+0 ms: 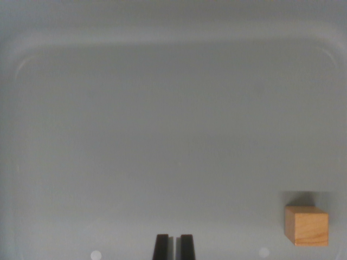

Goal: Push wooden cube

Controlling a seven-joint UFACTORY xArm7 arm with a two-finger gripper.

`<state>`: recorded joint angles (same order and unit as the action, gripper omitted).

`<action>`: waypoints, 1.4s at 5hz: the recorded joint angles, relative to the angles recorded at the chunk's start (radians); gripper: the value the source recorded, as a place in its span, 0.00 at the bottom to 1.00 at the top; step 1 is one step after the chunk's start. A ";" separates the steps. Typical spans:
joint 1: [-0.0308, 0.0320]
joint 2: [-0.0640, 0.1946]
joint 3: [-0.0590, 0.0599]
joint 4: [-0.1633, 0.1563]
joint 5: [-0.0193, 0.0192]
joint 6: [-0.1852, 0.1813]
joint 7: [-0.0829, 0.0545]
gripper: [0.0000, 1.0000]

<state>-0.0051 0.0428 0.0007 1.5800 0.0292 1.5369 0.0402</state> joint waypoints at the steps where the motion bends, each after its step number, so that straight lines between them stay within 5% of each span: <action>1: 0.0000 0.000 0.000 0.000 0.0000 0.000 0.000 0.00; 7: -0.0033 -0.002 -0.004 -0.018 -0.0041 -0.016 -0.004 0.00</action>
<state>-0.0084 0.0411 -0.0030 1.5623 0.0252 1.5212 0.0367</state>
